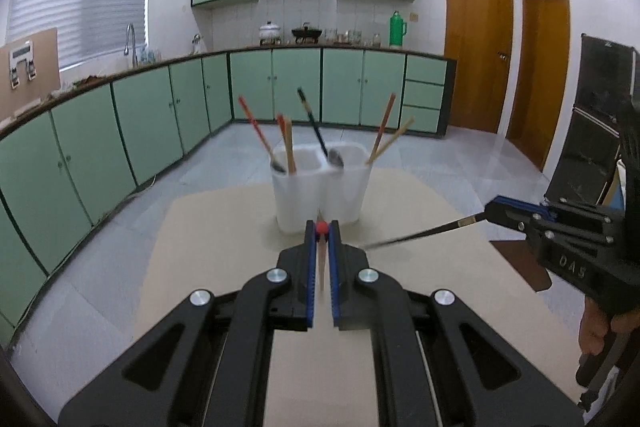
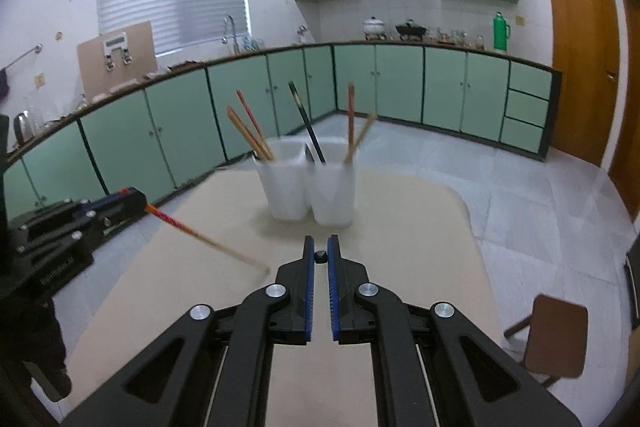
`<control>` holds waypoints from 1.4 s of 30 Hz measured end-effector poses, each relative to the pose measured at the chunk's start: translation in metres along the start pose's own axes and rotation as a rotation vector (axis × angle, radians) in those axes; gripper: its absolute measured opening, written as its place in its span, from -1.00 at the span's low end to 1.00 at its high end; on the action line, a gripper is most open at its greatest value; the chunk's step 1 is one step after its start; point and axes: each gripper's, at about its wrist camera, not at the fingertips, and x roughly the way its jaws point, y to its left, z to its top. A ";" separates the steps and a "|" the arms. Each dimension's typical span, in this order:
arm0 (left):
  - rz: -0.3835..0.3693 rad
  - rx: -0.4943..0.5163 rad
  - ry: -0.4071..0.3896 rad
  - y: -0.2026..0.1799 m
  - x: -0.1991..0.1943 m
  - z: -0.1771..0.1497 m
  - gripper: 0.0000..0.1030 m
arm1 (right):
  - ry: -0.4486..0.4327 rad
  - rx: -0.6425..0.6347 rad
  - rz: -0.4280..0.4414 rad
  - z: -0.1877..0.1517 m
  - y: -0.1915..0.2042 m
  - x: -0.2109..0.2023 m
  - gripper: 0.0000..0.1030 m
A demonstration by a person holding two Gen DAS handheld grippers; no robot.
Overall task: Organize utensils
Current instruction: 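Lift both chopsticks and carry them over the white holder, then lower both chopsticks into the holder and open both grippers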
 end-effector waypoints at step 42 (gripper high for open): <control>-0.017 0.052 -0.301 -0.006 0.045 0.176 -0.91 | -0.263 -0.047 0.041 0.222 -0.004 0.009 -0.88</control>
